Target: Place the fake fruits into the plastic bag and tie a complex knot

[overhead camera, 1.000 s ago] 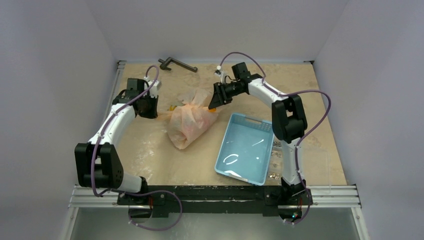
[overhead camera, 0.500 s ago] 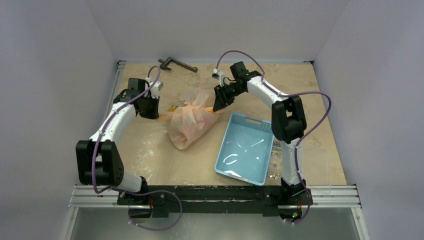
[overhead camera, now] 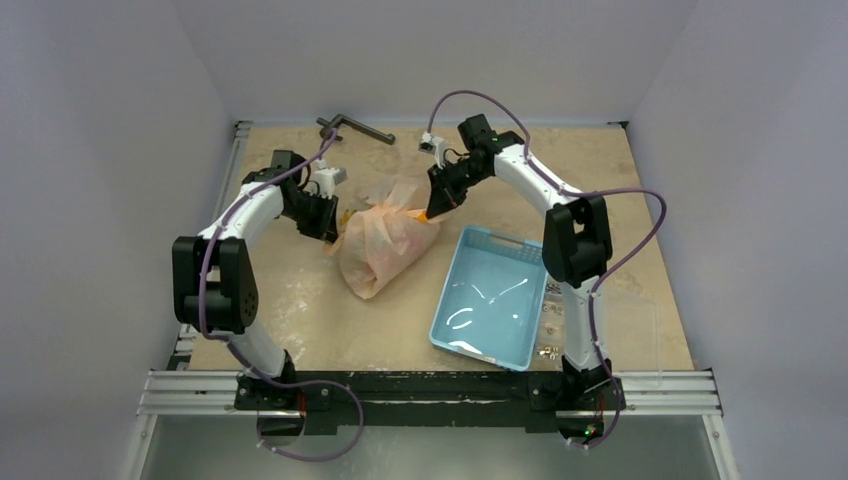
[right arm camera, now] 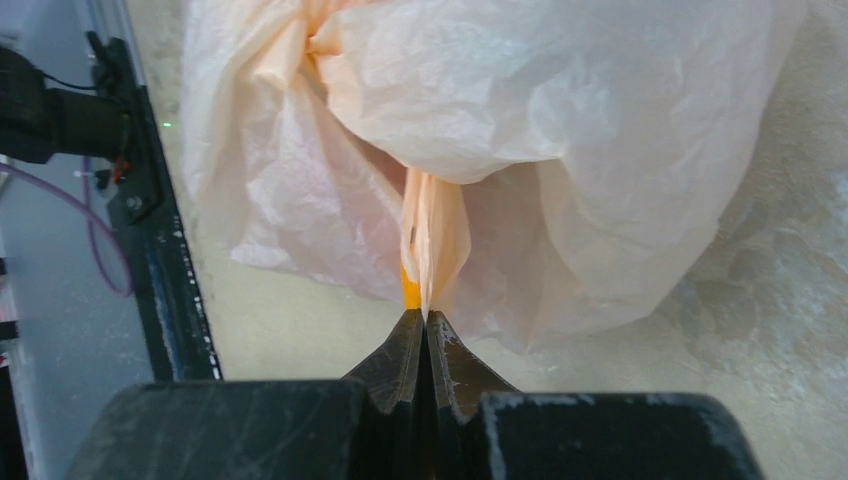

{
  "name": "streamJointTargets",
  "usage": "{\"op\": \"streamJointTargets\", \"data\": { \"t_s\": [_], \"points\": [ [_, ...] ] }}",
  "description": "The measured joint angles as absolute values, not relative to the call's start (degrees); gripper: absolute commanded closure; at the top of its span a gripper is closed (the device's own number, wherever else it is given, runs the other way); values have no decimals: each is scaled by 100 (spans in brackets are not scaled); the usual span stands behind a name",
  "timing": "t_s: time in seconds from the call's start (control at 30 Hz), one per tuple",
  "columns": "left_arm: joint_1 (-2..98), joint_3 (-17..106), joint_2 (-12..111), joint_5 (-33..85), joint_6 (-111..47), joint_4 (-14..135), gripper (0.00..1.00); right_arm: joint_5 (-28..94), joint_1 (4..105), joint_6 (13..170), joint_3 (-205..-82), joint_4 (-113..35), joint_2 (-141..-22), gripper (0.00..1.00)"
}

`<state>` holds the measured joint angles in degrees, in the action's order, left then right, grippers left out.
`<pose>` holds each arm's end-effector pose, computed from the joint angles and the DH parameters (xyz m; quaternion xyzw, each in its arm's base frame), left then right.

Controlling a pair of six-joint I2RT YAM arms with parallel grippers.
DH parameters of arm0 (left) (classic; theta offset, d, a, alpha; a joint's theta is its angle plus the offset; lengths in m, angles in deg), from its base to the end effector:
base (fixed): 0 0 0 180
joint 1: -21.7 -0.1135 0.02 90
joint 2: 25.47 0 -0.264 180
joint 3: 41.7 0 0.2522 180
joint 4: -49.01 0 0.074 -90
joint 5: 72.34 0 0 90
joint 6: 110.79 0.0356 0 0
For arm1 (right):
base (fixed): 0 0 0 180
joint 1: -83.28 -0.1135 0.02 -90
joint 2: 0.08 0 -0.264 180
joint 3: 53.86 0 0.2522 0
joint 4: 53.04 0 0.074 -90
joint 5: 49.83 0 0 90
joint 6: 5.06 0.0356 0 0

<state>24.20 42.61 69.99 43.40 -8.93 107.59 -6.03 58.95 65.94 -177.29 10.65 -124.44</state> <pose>0.3283 -0.0298 0.2280 0.1588 0.9472 -0.2045 0.1889 0.4117 0.2143 0.2382 -0.4114 0.8021 0.3917 0.1840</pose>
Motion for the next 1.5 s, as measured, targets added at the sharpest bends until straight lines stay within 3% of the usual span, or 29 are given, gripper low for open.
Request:
{"op": "streamJointTargets", "data": {
  "t_s": [0.23, 0.57, 0.87, 1.03, 1.23, 1.5],
  "points": [
    [2287, 4322, 7040, 6069, -1654, 10921, 100, -1549, 5814, 7741, -17742, 457, -12374, 100],
    [2658, 5133, 6177, 7601, -4395, 8785, 100, -2137, 5256, 10183, -18356, -1967, -12142, 100],
    [2827, 3743, 7106, 8149, -6252, 6822, 100, -1709, 5387, 10419, -17640, -2421, -12181, 100],
    [2759, 3552, 7187, 7900, -4991, 7963, 100, -1210, 5595, 10506, -16864, -2594, -12103, 100],
    [2958, 3690, 6446, 7275, -3026, 9349, 100, -544, 5704, 10423, -16868, -2723, -11897, 100],
    [2129, 4311, 6242, 6324, -1920, 10112, 100, 534, 5617, 7138, -16920, -1460, -11023, 100]
  ]
}}
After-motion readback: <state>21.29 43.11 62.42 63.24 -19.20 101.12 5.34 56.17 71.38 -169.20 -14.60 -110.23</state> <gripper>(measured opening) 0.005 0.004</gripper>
